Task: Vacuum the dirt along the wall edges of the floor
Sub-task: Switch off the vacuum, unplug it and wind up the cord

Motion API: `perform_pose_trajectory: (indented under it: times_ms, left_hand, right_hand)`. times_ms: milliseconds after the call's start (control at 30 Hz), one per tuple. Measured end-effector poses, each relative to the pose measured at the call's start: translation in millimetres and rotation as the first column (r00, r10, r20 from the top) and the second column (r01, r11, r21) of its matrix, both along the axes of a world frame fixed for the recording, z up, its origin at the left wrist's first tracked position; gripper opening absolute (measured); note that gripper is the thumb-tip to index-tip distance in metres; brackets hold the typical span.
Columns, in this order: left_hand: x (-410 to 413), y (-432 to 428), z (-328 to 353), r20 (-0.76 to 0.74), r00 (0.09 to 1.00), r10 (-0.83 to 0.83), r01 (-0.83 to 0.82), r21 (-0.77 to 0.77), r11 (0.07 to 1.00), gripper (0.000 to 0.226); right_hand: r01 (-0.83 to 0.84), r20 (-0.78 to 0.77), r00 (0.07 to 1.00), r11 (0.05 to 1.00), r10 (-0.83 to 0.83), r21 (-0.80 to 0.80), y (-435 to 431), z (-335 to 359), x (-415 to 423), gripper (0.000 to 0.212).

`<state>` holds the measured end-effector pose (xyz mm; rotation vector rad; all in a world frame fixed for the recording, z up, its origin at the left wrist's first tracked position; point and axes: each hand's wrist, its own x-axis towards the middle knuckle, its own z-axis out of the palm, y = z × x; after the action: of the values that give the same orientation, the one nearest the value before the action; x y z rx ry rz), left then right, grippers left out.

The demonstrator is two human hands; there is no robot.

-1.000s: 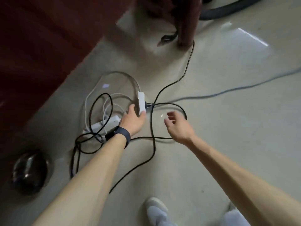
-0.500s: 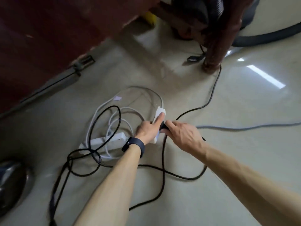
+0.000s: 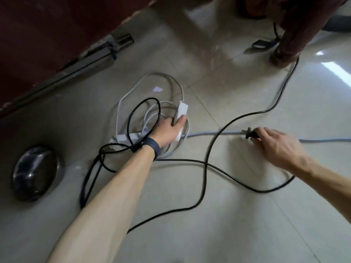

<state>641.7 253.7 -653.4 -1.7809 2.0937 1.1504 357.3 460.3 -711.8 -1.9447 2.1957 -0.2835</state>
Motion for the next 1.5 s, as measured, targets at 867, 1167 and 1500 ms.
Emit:
perform_pose_trajectory:
  times_ms: [867,1167,1500]
  left_hand:
    - [155,76,42,0.620,0.781,0.076,0.111,-0.257,0.960,0.027]
    - [92,134,250,0.428,0.884,0.187,0.022,-0.439,0.898,0.028]
    - [-131,216,549,-0.072,0.994,-0.081,0.102,0.388,0.916,0.025]
  right_hand:
    - [0.161,0.300,0.860,0.777,-0.413,0.608,12,37,189,0.020]
    - [0.469,0.519,-0.097,0.421,-0.849,0.776,106,234,101,0.019]
    - [0.558,0.627,-0.430,0.355,-0.650,0.750,226,623,6,0.020]
